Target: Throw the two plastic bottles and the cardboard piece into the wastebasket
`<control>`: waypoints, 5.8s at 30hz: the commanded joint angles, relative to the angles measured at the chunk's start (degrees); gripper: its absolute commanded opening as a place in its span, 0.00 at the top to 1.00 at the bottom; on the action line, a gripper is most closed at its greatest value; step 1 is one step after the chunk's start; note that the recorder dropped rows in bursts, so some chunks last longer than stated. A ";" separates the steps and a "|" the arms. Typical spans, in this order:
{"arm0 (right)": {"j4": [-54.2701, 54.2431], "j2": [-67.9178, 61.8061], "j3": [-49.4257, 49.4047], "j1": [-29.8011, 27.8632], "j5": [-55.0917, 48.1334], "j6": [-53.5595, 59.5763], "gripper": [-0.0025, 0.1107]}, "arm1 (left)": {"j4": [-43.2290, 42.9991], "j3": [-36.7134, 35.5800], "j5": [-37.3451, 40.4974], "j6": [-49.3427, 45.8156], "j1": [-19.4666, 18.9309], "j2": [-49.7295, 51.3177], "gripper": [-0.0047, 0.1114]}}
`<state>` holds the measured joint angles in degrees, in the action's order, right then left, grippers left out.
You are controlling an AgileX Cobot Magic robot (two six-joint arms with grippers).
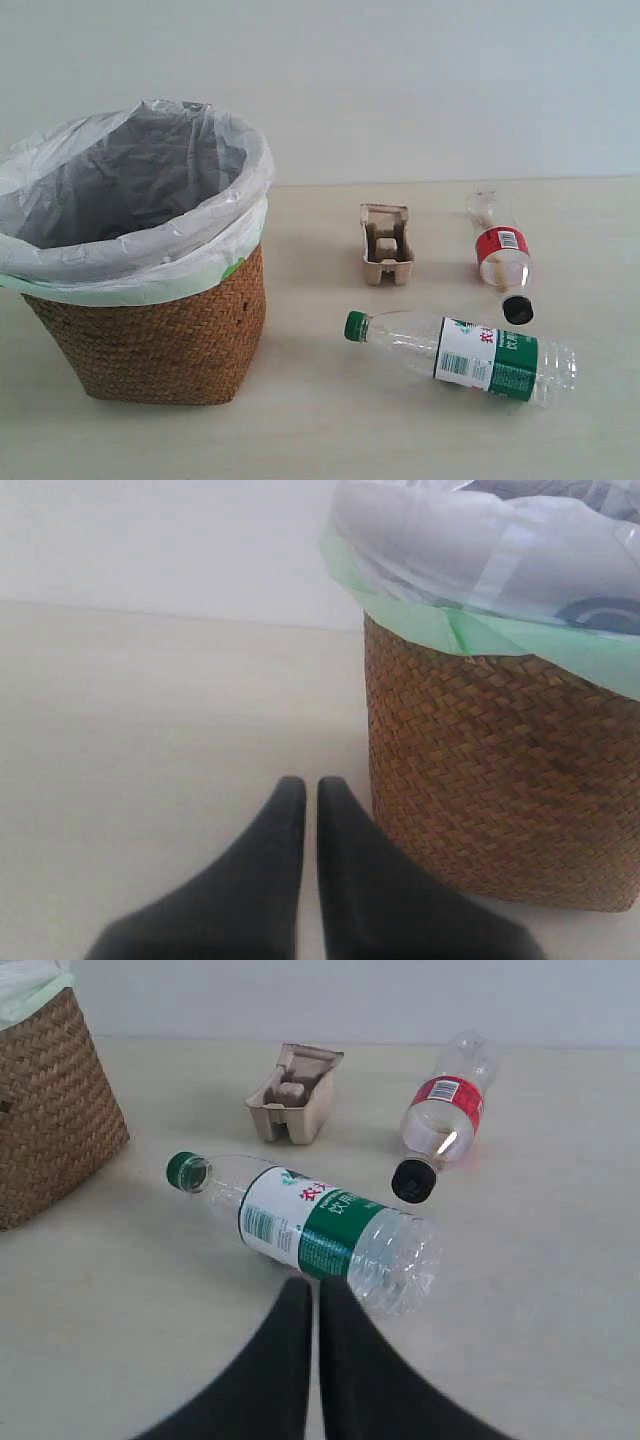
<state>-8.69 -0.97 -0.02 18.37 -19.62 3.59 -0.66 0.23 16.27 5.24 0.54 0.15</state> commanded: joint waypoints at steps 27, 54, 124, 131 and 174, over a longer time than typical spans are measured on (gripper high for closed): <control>0.28 0.34 0.02 -0.02 0.45 -0.04 0.98 | -0.28 -0.23 -0.38 0.31 0.00 -0.15 0.93; -26.69 0.34 0.02 -0.02 11.02 -23.14 0.98 | -0.28 -0.23 -0.38 0.31 0.00 -0.15 0.93; 11.07 -106.49 63.34 7.51 -21.33 37.23 0.41 | -0.28 -0.23 -0.38 0.31 0.00 -0.15 0.93; 6.02 -108.77 63.34 7.51 -21.98 37.47 0.41 | -0.28 -0.23 -0.38 0.31 0.00 -0.15 0.93; 4.58 -81.36 71.00 7.37 -12.86 -4.31 0.98 | -0.28 -0.23 -0.38 0.31 0.00 -0.15 0.93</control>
<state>-6.82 -85.45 70.66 25.76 -37.42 10.01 -0.66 0.23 16.27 5.24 0.54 0.15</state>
